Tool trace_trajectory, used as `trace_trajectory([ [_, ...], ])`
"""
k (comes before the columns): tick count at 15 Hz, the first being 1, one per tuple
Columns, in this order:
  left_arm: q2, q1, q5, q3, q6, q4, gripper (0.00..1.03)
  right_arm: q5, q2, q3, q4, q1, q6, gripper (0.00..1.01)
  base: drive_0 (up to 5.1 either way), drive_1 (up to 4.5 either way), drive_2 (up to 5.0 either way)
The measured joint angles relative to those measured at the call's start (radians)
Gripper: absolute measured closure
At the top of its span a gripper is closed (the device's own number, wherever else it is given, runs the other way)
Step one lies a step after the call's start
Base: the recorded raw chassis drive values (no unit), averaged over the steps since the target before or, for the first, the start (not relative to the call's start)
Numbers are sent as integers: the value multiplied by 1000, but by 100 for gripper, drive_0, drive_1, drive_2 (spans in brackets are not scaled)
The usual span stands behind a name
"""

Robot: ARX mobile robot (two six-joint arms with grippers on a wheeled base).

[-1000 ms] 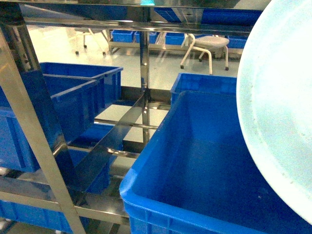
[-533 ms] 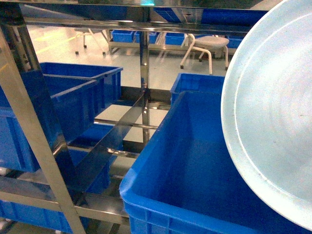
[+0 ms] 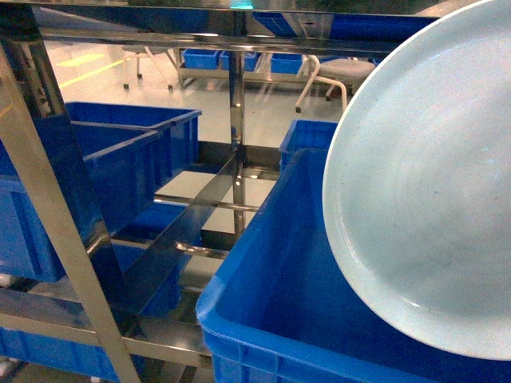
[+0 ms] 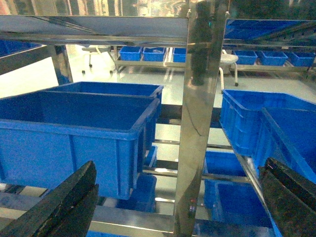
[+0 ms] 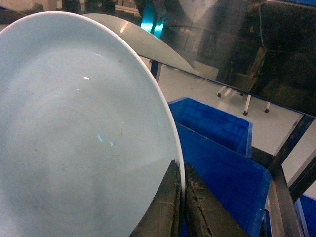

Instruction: Place blue tray on left shelf second layer neatly

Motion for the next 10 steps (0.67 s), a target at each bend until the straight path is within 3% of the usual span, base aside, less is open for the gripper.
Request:
trace_trajectory([
  [4,0,0,0,0,0,0,5,34,32,-19,31,66,-34,99,0,0,0],
  [10,0,0,0,0,0,0,5,57,69,-55,83,93,-59,99,0,0,0],
])
